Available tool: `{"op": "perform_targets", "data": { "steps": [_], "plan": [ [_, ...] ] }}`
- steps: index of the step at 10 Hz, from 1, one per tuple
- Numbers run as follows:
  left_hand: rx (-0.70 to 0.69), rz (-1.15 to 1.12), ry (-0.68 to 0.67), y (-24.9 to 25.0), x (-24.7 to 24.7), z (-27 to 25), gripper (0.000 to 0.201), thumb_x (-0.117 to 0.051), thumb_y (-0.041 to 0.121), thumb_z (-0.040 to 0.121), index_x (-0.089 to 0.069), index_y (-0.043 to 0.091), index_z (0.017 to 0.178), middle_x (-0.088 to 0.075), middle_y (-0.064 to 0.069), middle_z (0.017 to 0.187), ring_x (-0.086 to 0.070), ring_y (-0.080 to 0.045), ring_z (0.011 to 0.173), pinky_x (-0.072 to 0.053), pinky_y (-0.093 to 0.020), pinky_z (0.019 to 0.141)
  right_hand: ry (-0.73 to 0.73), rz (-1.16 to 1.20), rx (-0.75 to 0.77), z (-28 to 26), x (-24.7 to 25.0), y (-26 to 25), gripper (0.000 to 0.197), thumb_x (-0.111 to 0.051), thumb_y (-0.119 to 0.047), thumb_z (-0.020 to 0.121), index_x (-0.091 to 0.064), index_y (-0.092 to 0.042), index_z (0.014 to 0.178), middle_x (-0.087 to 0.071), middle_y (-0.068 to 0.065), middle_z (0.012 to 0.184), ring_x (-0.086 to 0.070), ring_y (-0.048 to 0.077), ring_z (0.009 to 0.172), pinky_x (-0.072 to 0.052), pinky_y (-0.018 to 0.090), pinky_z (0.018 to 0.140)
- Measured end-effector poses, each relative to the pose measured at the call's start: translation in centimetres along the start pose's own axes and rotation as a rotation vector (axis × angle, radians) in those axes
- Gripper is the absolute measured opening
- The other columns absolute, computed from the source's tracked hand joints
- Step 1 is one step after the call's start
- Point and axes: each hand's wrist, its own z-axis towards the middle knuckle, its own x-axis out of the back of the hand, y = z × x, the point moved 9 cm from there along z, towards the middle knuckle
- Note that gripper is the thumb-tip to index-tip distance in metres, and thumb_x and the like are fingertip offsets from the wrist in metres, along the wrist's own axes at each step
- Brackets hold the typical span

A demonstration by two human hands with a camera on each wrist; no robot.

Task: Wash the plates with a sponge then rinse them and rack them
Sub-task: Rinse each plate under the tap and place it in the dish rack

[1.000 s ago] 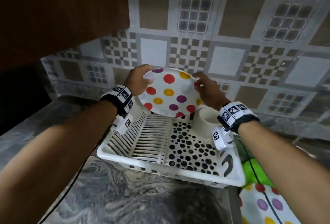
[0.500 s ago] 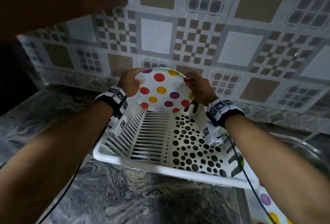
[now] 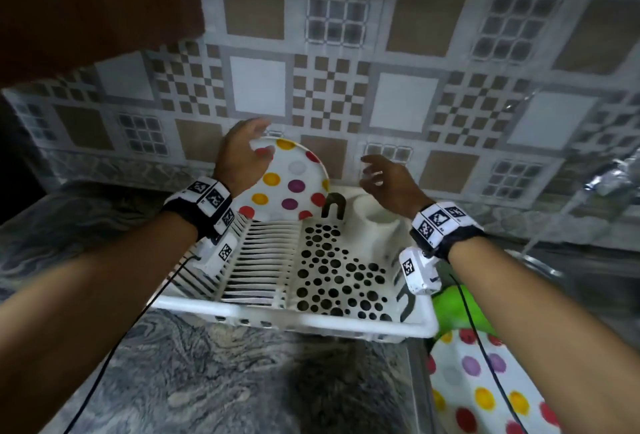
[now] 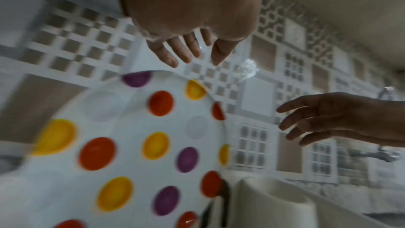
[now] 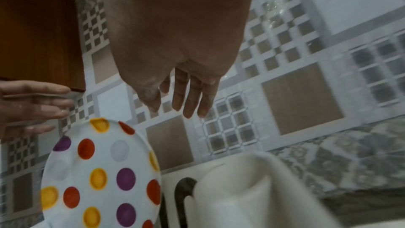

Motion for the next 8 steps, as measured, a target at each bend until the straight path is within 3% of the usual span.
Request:
{"op": "perform_targets", "data": {
  "steps": [1, 2, 3, 4, 5, 6, 7, 8],
  "plan": [
    [-0.024, -0.111, -0.123, 7.0, -6.3, -2.5, 0.036, -0.059, 0.004, 0.084, -0.060, 0.012, 0.119, -0.066, -0.009, 0.110, -0.061, -0.013, 0.088, -0.055, -0.024, 0.075, 0.054, 0.011, -0.045, -3.7, 5.1, 3.5, 0.029, -0.063, -0.023, 0.083, -0.057, -0.026, 0.112, -0.067, -0.003, 0.093, -0.065, 0.017, 0.087, -0.053, 0.031, 0.081],
    [-0.003, -0.163, -0.244, 13.1, -14.7, -5.9, 0.032, -0.057, 0.000, 0.084, -0.063, 0.008, 0.115, -0.069, -0.013, 0.106, -0.064, -0.017, 0.085, -0.049, -0.011, 0.070, 0.063, -0.025, -0.090, -8.0, 9.9, 8.3, 0.011, -0.059, -0.018, 0.087, -0.058, -0.028, 0.091, -0.062, -0.012, 0.085, -0.061, 0.009, 0.079, -0.046, 0.013, 0.067],
    [0.007, -0.195, -0.339, 17.9, -23.3, -10.0, 0.027, -0.060, 0.002, 0.084, -0.065, 0.007, 0.110, -0.070, -0.012, 0.103, -0.066, -0.021, 0.090, -0.053, -0.028, 0.081, 0.067, 0.005, -0.149, -12.4, 13.8, 14.4, 0.009, -0.063, -0.016, 0.085, -0.060, -0.024, 0.089, -0.060, -0.007, 0.074, -0.057, 0.010, 0.066, -0.046, 0.023, 0.065],
    [0.086, -0.211, -0.426, 19.9, -31.6, -14.4, 0.023, -0.061, 0.004, 0.084, -0.066, 0.007, 0.105, -0.071, -0.013, 0.101, -0.067, -0.027, 0.096, -0.053, -0.034, 0.086, 0.015, -0.033, -0.238, -16.1, 15.3, 21.5, 0.018, -0.063, -0.010, 0.082, -0.063, -0.017, 0.098, -0.059, -0.003, 0.073, -0.052, 0.009, 0.061, -0.044, 0.024, 0.067],
    [0.183, -0.190, -0.469, 19.5, -38.3, -18.6, 0.022, -0.060, 0.007, 0.085, -0.067, 0.009, 0.106, -0.072, -0.011, 0.101, -0.067, -0.027, 0.096, -0.053, -0.033, 0.087, -0.074, -0.050, -0.319, -18.8, 15.1, 27.2, 0.025, -0.063, -0.009, 0.080, -0.060, -0.023, 0.101, -0.057, -0.010, 0.071, -0.053, 0.012, 0.068, -0.046, 0.030, 0.074],
    [0.323, -0.156, -0.550, 16.3, -42.9, -22.6, 0.027, -0.061, 0.005, 0.084, -0.066, 0.008, 0.110, -0.070, -0.013, 0.107, -0.065, -0.027, 0.101, -0.052, -0.032, 0.088, -0.206, -0.059, -0.400, -21.4, 13.2, 30.9, 0.031, -0.065, -0.016, 0.084, -0.056, -0.016, 0.114, -0.058, -0.001, 0.086, -0.053, 0.015, 0.077, -0.043, 0.022, 0.068],
    [0.429, -0.115, -0.575, 11.8, -45.4, -26.5, 0.030, -0.066, 0.014, 0.081, -0.066, 0.009, 0.111, -0.069, -0.011, 0.108, -0.064, -0.026, 0.101, -0.052, -0.031, 0.090, -0.347, -0.017, -0.426, -23.5, 10.1, 33.3, 0.042, -0.063, -0.014, 0.087, -0.049, -0.005, 0.126, -0.059, 0.015, 0.107, -0.053, 0.019, 0.087, -0.039, 0.018, 0.063],
    [0.563, -0.134, -0.544, 8.0, -46.5, -29.3, 0.013, -0.055, 0.014, 0.092, -0.061, 0.026, 0.088, -0.057, 0.008, 0.089, -0.054, -0.015, 0.091, -0.043, -0.012, 0.073, -0.423, -0.079, -0.461, -24.8, 7.3, 36.0, 0.047, -0.064, -0.018, 0.085, -0.048, -0.010, 0.129, -0.055, 0.014, 0.126, -0.055, 0.024, 0.111, -0.042, 0.021, 0.082]
  ]
}}
